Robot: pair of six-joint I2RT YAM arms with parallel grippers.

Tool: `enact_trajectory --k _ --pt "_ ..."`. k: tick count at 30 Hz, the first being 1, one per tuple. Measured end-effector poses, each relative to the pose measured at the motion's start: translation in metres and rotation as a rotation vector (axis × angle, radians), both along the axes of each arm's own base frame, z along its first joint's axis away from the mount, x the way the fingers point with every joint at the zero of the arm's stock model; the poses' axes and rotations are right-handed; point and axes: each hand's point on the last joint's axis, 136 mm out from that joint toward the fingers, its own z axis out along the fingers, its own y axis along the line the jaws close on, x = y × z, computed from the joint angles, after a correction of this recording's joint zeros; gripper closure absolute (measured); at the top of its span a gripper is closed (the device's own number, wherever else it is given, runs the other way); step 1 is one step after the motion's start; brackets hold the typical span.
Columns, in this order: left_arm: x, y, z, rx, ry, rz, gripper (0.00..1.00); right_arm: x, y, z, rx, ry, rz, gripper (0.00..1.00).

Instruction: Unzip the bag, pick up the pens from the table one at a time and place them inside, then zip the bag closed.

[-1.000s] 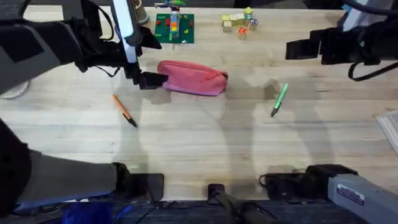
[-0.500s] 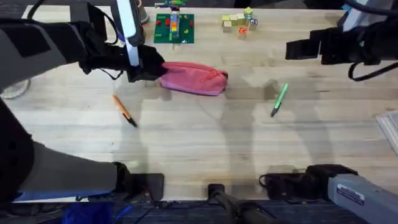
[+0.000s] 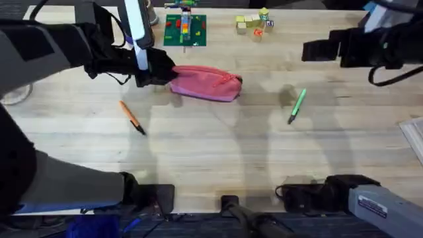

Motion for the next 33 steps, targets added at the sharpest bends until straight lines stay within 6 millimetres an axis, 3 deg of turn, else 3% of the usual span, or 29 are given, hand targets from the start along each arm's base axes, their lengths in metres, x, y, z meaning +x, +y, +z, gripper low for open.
enact_trajectory --k 6,13,22,28,33 --pt "0.001 0.000 0.000 0.001 -0.004 0.000 0.957 -0.004 0.038 0.002 0.199 0.024 0.027 0.004" --pt "0.003 0.000 0.001 0.004 -0.017 -0.001 0.959 -0.014 0.085 0.001 0.272 0.061 0.008 0.004" --pt "0.003 0.000 0.001 0.003 -0.017 -0.001 0.959 -0.033 0.170 0.019 0.374 0.018 0.122 0.004" --pt "0.003 0.000 0.001 0.003 -0.017 -0.001 0.959 -0.036 0.188 0.027 0.390 -0.019 0.151 0.004" --pt "0.003 0.000 0.001 0.004 -0.017 -0.001 0.959 -0.037 0.191 0.027 0.396 -0.021 0.149 0.004"
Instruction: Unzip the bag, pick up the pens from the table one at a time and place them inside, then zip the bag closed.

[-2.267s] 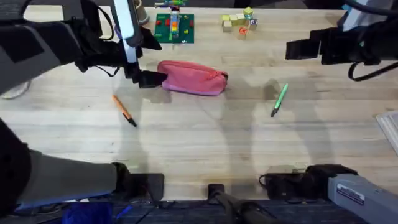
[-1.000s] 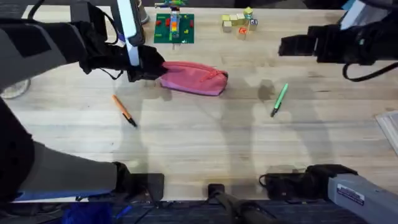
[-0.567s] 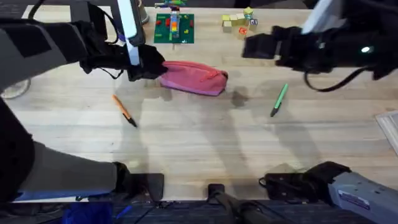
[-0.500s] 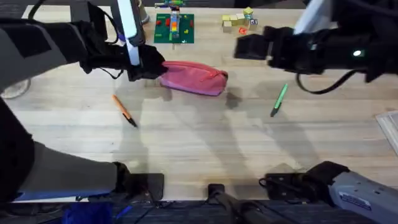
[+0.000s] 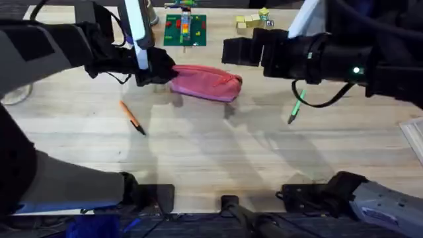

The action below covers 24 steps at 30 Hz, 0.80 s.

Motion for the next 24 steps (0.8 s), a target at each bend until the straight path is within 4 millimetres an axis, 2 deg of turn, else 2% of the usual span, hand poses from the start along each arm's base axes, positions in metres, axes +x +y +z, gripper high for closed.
enact_trajectory --k 8,18,24 --pt "0.000 0.000 0.000 0.000 0.000 0.000 0.958 0.002 0.000 -0.003 0.034 0.034 -0.050 0.004" --pt "0.000 0.000 0.000 0.000 0.000 0.000 0.958 0.014 0.011 -0.056 0.040 0.230 -0.180 0.007" --pt "0.000 0.000 0.000 0.000 0.000 0.000 0.958 0.025 0.020 -0.070 0.049 0.250 -0.200 0.017"
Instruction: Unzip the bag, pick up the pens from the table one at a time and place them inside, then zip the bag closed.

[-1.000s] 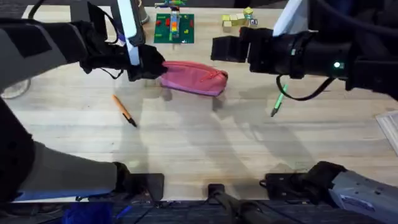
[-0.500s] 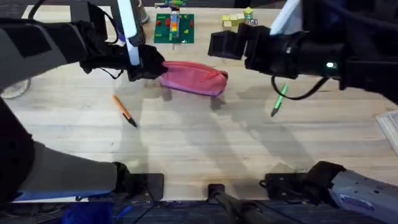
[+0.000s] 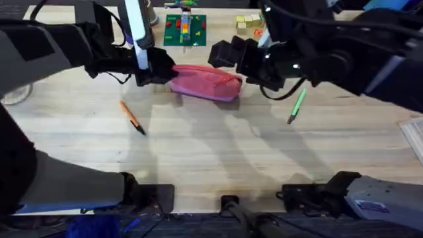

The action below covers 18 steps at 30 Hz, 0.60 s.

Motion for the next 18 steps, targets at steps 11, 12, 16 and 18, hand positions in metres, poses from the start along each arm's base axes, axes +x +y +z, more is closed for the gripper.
enact_trajectory --k 11,12,16,18 --pt "0.000 0.000 0.000 0.000 0.000 0.000 0.958 0.012 0.016 -0.034 -0.004 0.057 -0.031 0.030" --pt "0.000 0.000 0.000 0.000 0.000 0.000 0.958 0.013 0.017 -0.037 -0.004 0.063 -0.036 0.031" --pt "0.000 0.000 0.000 0.000 0.000 0.000 0.958 0.018 0.018 -0.045 -0.012 0.066 -0.050 0.043" --pt "0.000 0.000 0.000 0.000 0.000 0.000 0.958 0.021 0.019 -0.048 -0.016 0.065 -0.057 0.060"
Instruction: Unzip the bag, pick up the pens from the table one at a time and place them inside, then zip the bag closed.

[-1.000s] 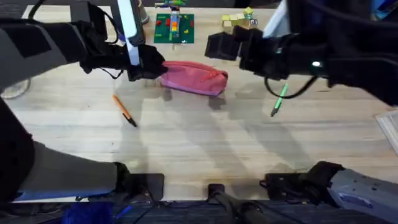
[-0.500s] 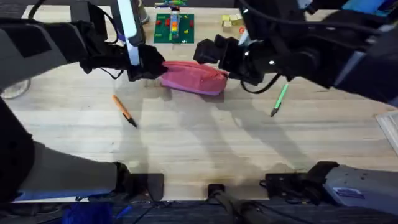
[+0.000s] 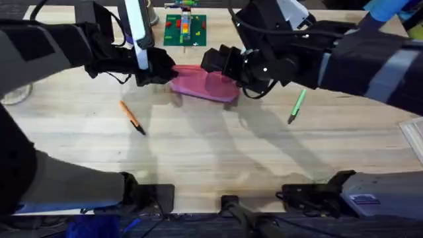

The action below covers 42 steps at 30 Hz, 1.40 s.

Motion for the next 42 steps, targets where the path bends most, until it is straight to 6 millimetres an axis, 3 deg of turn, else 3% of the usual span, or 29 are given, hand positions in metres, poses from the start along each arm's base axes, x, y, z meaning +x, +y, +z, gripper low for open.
enact_trajectory --k 3,10,16,27,36,39,42 --pt "0.000 0.000 0.000 0.000 0.000 0.000 0.958 0.002 0.000 -0.004 -0.009 0.001 -0.005 0.146" --pt "0.000 0.001 0.000 0.004 0.000 0.002 0.958 0.003 -0.004 -0.010 -0.028 0.012 -0.021 0.520" --pt "0.002 0.003 -0.001 0.011 -0.005 0.008 0.958 0.002 -0.006 -0.011 -0.034 0.017 -0.028 0.749" --pt "0.002 0.004 -0.001 0.014 -0.005 0.010 0.958 0.002 -0.006 -0.011 -0.037 0.019 -0.029 0.840" --pt "0.002 0.004 -0.001 0.014 -0.007 0.010 0.958 0.002 -0.012 -0.003 -0.020 0.014 -0.038 0.838" --pt "0.003 0.004 -0.001 0.015 -0.009 0.011 0.958 0.001 -0.017 0.007 -0.008 0.004 -0.048 0.949" --pt "0.003 0.004 -0.001 0.014 -0.008 0.011 0.957 0.001 -0.018 0.012 0.004 -0.004 -0.052 0.966"
